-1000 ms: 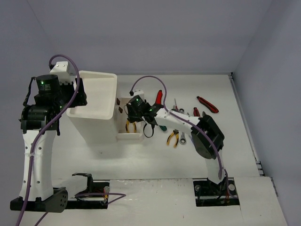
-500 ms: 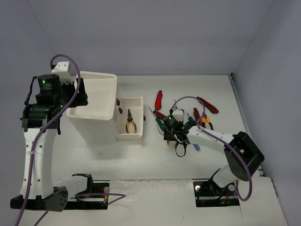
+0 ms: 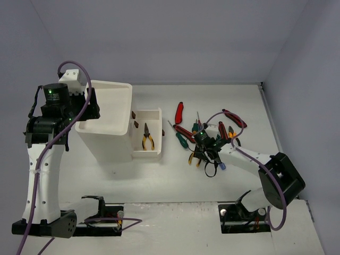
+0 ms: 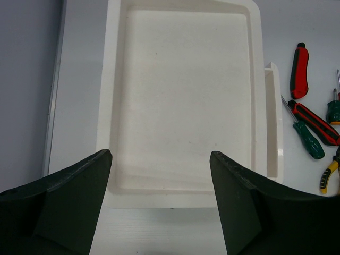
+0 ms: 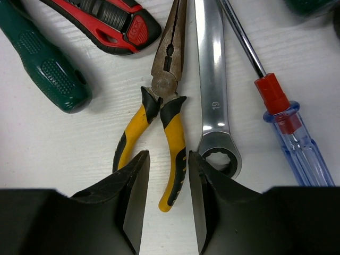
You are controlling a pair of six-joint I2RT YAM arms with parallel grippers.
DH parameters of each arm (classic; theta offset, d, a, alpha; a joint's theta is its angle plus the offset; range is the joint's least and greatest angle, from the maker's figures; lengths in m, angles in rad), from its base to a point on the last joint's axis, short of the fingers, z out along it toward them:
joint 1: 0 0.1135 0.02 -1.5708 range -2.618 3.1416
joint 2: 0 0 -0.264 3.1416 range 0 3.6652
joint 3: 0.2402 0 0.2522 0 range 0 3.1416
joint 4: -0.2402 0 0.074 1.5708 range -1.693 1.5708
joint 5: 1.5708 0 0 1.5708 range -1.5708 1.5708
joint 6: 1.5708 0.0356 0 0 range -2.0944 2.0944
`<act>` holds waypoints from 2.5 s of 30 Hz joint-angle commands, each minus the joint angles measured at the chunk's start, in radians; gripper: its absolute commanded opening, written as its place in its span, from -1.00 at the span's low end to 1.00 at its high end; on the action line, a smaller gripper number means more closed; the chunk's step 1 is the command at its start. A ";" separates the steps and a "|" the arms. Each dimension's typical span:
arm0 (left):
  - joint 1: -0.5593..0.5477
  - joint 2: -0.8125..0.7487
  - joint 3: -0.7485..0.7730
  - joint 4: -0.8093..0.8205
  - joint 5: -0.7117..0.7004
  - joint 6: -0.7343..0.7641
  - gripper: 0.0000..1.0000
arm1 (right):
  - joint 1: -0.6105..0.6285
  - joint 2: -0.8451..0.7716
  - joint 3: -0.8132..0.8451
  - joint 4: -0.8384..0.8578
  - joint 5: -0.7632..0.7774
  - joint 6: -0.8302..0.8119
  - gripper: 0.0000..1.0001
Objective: Sort the tools into containers
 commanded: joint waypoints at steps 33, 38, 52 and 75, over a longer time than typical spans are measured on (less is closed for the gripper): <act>-0.007 0.027 0.056 0.038 -0.010 -0.013 0.43 | 0.176 0.127 0.532 -0.030 0.115 -0.342 -1.00; -0.009 0.018 0.043 0.037 -0.012 -0.018 0.43 | 0.192 0.316 0.718 0.008 0.050 -0.363 -1.00; -0.010 -0.020 0.012 0.035 -0.019 -0.013 0.43 | 0.235 0.640 1.028 0.016 -0.039 -0.374 -0.85; -0.014 -0.011 0.024 0.037 0.007 -0.020 0.43 | -0.307 -0.014 0.382 -0.003 -0.102 -0.494 -0.06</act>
